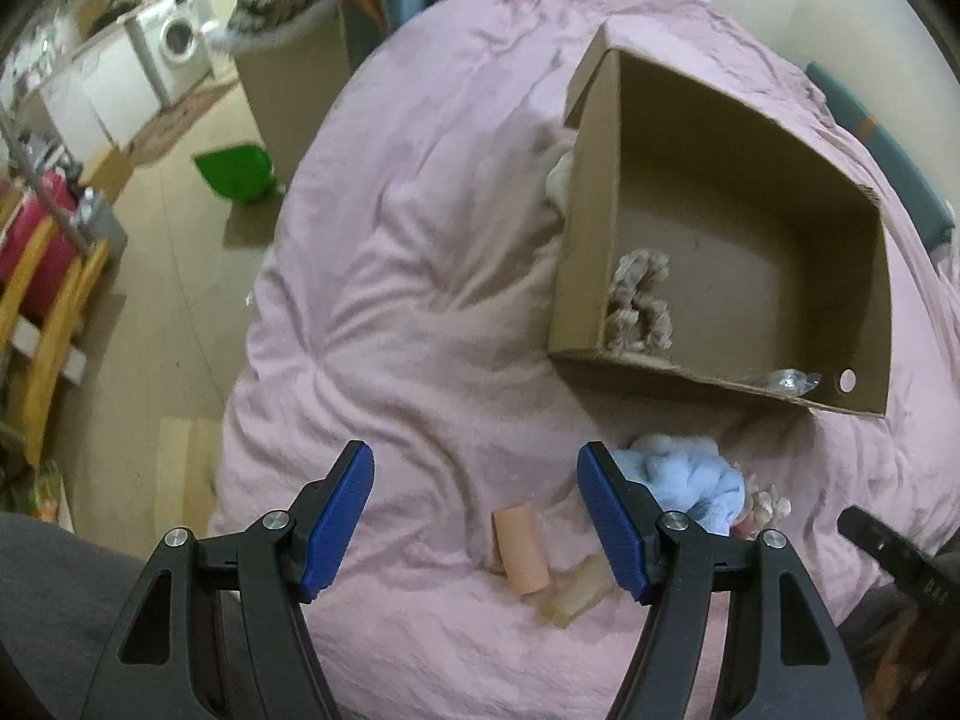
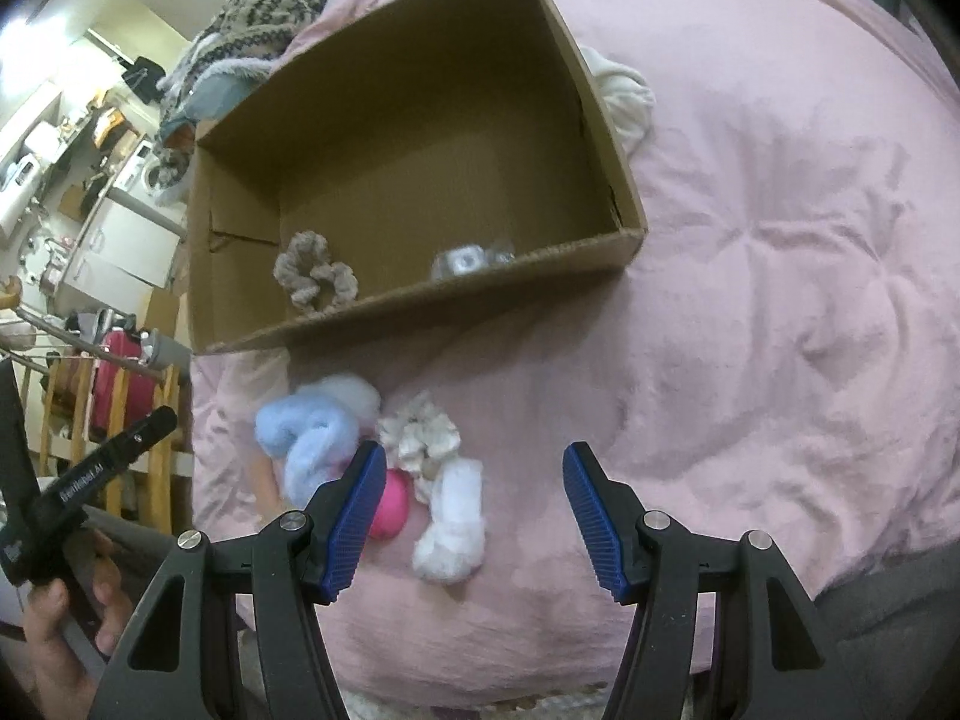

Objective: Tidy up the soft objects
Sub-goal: 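Grasp the beige sponge with the left tool while the right tool grasps the white sock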

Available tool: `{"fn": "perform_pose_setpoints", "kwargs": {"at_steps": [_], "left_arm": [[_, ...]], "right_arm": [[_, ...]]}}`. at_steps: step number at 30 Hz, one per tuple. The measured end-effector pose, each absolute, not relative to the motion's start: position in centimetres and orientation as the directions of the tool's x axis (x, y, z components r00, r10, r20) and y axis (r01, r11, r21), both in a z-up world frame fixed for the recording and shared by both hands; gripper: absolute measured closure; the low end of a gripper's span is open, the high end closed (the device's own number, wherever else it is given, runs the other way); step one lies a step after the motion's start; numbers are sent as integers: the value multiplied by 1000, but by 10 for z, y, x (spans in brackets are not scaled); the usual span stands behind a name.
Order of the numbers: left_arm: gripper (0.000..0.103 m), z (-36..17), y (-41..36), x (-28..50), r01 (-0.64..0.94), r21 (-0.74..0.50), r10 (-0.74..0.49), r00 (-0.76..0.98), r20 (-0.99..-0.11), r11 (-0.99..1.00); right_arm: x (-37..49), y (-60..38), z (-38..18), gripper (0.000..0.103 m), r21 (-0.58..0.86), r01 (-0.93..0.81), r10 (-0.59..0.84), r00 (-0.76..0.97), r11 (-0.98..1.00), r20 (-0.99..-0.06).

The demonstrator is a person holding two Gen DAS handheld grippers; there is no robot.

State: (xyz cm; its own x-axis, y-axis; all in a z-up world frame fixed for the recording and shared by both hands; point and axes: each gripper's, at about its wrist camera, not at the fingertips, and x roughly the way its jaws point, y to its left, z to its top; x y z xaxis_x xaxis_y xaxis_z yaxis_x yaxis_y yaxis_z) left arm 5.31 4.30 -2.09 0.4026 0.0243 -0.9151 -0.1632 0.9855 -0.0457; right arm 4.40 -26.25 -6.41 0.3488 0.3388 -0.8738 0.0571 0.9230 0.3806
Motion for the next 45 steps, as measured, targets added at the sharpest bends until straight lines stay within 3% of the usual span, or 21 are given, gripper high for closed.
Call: {"fn": "perform_pose_setpoints", "kwargs": {"at_steps": [9,16,24,30,36,40,45], "left_arm": [[36,-52,64,64,-265,-119,-40,284,-958,957],[66,-82,39,66,-182,-159,-129,164,-978,970],[69,-108,24,65,-159,-119,-110,63,-992,980],[94,-109,18,65,-132,-82,-73,74,-995,988],[95,-70,23,59,-132,-135,-110,184,-977,982],[95,-40,29,54,-130,-112,-70,293,-954,985],[95,-39,29,53,-113,-166,-125,307,-943,980]], "right_arm": [[46,-265,-76,39,390,94,345,316,916,-884],[52,-268,-83,39,393,120,345,295,912,-891],[53,-265,-88,39,392,129,345,285,911,-894],[55,-263,-90,39,378,124,333,281,917,-900],[54,-270,-92,39,429,148,381,270,891,-884],[52,-270,-94,39,455,149,414,240,878,-878],[50,-252,-107,39,478,100,464,133,873,-876]]}}
